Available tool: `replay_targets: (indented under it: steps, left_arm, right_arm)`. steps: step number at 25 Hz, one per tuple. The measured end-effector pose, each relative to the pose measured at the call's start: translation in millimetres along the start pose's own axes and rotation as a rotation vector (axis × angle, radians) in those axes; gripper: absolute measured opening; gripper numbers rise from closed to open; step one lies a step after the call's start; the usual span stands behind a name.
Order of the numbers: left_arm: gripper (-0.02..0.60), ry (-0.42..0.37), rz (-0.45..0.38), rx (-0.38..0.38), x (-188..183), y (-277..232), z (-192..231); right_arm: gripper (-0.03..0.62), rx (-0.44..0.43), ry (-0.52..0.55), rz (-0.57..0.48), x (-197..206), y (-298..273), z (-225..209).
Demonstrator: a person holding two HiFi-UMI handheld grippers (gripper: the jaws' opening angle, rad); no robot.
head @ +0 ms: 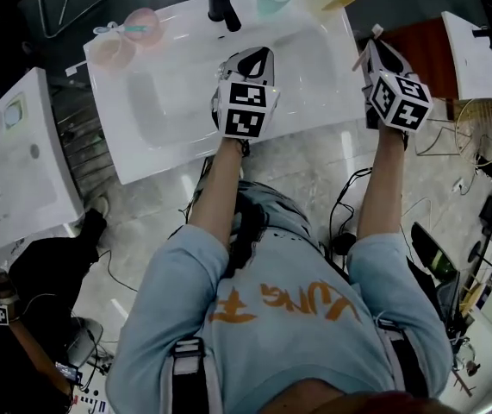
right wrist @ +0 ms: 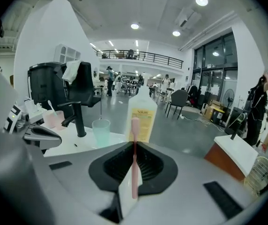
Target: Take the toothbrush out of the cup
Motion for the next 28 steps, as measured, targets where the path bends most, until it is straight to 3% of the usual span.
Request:
replay_targets:
  steps: [14,28]
  left_arm:
    - [0.008,-0.034,0.08,0.077,2,-42,-21]
    - [0.008,-0.022,0.106,0.112,-9,-75,-14]
  right_arm:
    - [0.041,0.004,-0.069,0.157,48,-30,-28]
    - [0.041,-0.027,-0.108,0.237,59,-89,-37]
Point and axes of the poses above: the fingertips, and each gripper's own axes: y backward along the fingers, z to its left, x out of its underside, the point moved 5 cm from there along y, backward along the fingers, and after that the axes turned 13 degrees about z, right-handed, at the moved point
